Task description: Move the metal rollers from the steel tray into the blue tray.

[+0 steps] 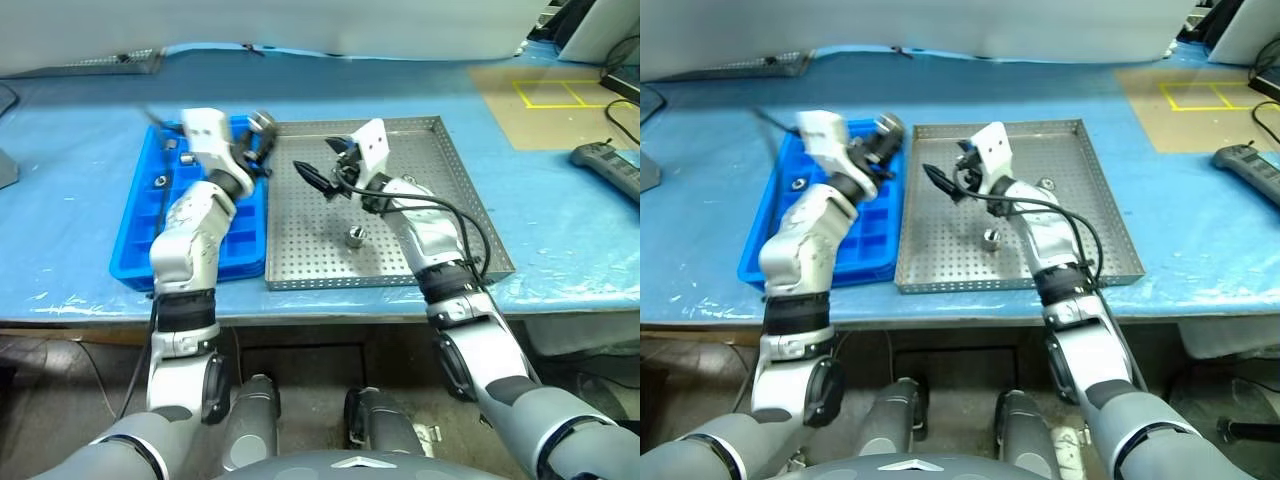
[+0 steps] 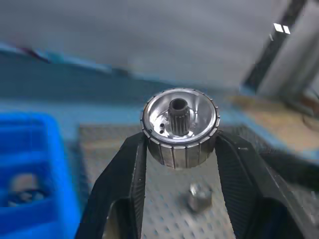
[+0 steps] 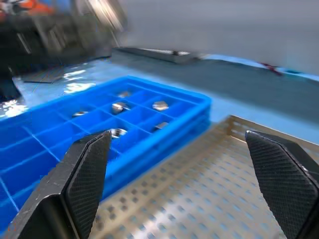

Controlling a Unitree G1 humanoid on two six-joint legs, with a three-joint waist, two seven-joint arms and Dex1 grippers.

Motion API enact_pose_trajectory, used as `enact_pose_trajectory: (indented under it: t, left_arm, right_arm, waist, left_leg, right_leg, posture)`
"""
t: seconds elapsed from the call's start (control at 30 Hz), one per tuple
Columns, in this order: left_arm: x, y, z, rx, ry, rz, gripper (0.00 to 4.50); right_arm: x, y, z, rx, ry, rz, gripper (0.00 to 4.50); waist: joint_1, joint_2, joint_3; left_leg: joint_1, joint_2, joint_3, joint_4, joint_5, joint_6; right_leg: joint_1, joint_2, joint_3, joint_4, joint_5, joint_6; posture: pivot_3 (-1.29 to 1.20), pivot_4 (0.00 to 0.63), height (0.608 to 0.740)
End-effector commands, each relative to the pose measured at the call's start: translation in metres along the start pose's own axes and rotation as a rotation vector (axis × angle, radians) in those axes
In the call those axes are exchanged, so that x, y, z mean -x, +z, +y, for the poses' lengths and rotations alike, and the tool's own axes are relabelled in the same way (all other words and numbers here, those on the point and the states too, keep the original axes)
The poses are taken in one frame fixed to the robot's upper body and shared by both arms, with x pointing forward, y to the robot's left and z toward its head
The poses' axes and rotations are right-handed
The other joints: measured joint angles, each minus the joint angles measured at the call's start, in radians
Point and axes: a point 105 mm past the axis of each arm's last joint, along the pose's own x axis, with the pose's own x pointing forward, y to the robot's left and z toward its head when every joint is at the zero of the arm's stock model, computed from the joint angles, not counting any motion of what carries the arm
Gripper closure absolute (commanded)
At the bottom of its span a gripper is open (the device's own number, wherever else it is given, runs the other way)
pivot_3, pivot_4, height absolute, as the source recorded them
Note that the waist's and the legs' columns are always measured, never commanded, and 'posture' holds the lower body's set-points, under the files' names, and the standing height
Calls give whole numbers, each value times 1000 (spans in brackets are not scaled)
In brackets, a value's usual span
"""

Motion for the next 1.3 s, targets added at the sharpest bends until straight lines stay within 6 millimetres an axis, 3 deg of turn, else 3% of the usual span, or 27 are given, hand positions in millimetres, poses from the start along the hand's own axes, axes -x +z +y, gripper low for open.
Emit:
enact_pose_trajectory:
  t: [0.03,0.13,0.27,0.4,0.57,0.87,1.03,1.3]
  left_arm:
    - [35,35,19,-141,153,-149,2807]
    - [59,38,33,-234,251,-149,2807]
    - [87,18,61,-211,379,-42,2807]
    - [96,-1,85,-252,456,85,2807]
    - [96,-15,97,-286,416,195,2807]
    - [55,-33,87,-340,197,287,2807]
    - [41,-48,88,-372,168,325,2807]
    - [41,-52,104,-390,262,325,2807]
  right_arm:
    - [-16,17,13,17,74,-75,0]
    - [-25,14,24,7,116,-81,0]
    - [-33,13,35,22,158,-87,0]
    - [-33,13,38,4,171,-99,0]
    - [-29,7,37,44,162,-82,0]
    - [-19,5,30,54,106,-80,0]
    - [-13,4,28,81,81,-71,0]
    - [-4,1,19,97,45,-40,0]
  waist:
    - [21,0,0]
    - [56,0,0]
    - [105,0,1]
    - [139,1,1]
    - [163,2,2]
    - [157,3,2]
    - [132,3,1]
    - [90,2,1]
  left_leg:
    - [-1,0,-1,0,0,0]
    - [-2,0,-4,0,0,0]
    - [-3,1,-8,4,1,-1]
    - [-3,2,-10,5,5,-2]
    - [1,1,-13,-1,12,-12]
    - [0,2,-18,-4,19,-24]
    - [-1,1,-18,-4,20,-25]
    - [-2,1,-19,-6,20,-25]
  right_leg:
    - [0,0,-1,0,-1,-1]
    - [0,0,-4,0,-1,-2]
    - [2,0,-8,1,-1,-2]
    - [3,0,-9,2,-1,-2]
    - [5,0,-11,2,2,-1]
    - [5,1,-15,2,7,4]
    - [5,1,-15,2,8,5]
    - [5,1,-17,2,9,6]
  posture:
    - [460,150,740]
    - [494,150,740]
    - [528,150,740]
    - [526,150,740]
    - [482,150,740]
    - [379,150,740]
    - [328,150,740]
    - [302,150,740]
